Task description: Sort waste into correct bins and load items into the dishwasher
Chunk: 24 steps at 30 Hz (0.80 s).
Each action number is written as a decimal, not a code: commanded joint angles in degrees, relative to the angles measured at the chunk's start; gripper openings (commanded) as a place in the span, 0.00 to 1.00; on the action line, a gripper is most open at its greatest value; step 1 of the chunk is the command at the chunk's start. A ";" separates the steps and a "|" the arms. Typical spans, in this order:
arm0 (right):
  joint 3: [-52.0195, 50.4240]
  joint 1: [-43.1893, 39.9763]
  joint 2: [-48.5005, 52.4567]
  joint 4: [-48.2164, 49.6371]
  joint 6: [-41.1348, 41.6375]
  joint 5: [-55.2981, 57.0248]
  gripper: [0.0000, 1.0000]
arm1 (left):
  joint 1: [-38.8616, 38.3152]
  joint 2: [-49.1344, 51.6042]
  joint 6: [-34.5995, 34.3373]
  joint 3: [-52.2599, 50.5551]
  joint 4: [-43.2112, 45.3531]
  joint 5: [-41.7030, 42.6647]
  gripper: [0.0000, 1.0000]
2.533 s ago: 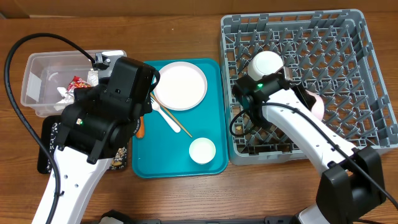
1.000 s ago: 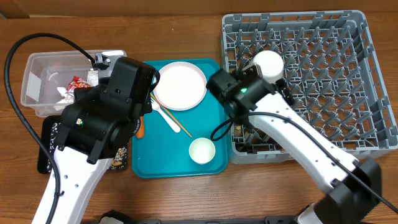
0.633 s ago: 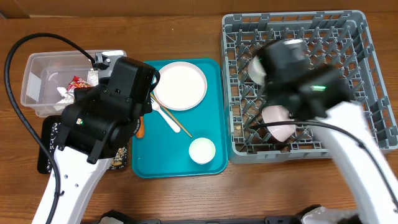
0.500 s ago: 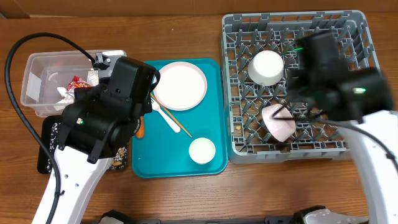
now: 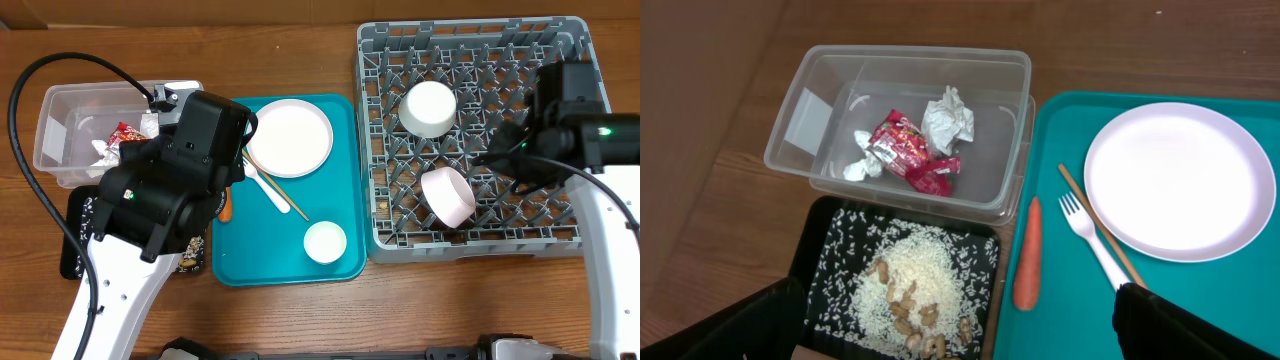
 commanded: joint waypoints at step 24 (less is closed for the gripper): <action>-19.65 0.02 1.90 10.80 -9.42 -23.21 0.05 | -0.07 0.20 -0.79 0.74 0.17 -0.96 1.00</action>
